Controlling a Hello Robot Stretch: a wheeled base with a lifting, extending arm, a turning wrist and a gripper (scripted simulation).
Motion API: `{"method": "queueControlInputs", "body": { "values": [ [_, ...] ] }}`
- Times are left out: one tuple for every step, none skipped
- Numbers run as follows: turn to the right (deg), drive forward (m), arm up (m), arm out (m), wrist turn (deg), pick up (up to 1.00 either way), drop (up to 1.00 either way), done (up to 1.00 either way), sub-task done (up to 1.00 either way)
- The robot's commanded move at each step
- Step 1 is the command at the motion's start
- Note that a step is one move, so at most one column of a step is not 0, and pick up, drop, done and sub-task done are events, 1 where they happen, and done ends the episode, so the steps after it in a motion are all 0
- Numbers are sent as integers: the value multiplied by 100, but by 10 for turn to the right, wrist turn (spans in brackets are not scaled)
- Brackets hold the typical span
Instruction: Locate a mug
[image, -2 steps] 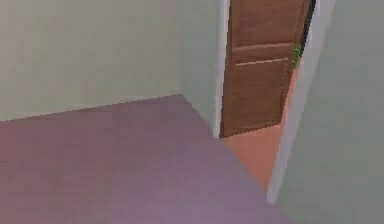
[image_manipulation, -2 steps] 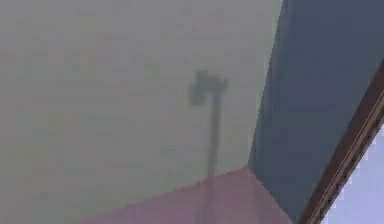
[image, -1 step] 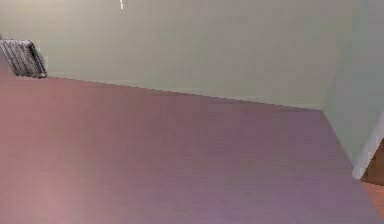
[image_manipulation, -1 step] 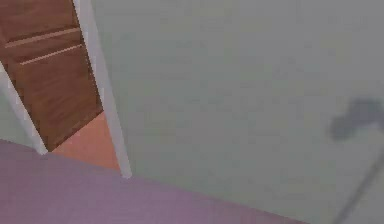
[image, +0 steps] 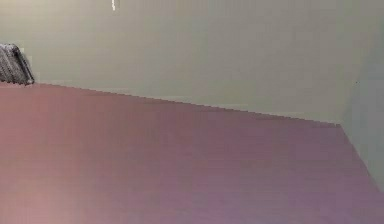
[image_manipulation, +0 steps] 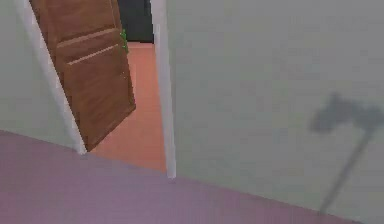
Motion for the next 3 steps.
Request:
{"method": "queueControlInputs", "body": {
  "values": [
    [-450,0,0,0,0,0,0,0,0],
    [-210,0,0,0,0,0,0,0,0],
    [0,15,0,0,0,0,0,0,0]
  ]
}}
